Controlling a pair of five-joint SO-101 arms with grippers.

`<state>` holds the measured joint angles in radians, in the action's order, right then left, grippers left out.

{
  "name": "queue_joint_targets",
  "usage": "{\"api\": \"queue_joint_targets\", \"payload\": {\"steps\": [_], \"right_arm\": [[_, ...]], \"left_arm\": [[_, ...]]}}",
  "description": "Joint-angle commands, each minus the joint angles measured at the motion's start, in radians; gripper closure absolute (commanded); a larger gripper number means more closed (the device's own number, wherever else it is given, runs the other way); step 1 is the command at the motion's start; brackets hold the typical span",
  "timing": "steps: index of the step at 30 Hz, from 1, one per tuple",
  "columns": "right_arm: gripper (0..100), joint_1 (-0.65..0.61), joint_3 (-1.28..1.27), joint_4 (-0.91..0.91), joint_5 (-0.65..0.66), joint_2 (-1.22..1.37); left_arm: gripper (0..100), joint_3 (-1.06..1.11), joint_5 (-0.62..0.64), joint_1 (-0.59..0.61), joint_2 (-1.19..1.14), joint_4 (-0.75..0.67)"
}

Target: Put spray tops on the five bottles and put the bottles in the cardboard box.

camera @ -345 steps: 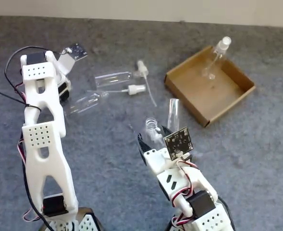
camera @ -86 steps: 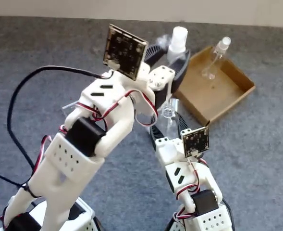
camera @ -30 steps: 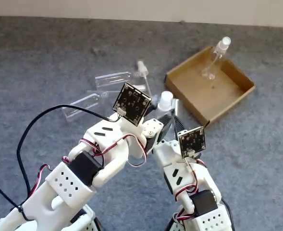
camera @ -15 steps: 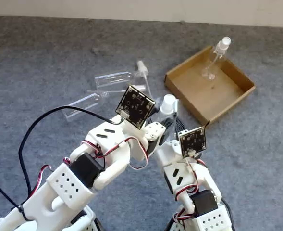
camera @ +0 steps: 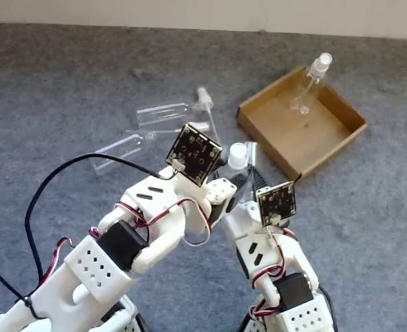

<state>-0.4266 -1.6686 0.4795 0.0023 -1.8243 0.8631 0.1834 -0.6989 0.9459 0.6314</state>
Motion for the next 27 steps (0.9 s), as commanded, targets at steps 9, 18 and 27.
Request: {"api": "queue_joint_targets", "payload": {"steps": [9,18,27], "right_arm": [[90.6,0.015,-0.156,0.001,-0.002,-0.013],[90.6,0.015,-0.156,0.001,-0.002,-0.013],[90.6,0.015,-0.156,0.002,-0.002,-0.013]], "left_arm": [[83,-0.013,-0.005,-0.022,0.05,0.023],[83,-0.01,-0.006,-0.021,0.228,0.146],[83,-0.012,-0.008,-0.021,0.354,0.278]]}}
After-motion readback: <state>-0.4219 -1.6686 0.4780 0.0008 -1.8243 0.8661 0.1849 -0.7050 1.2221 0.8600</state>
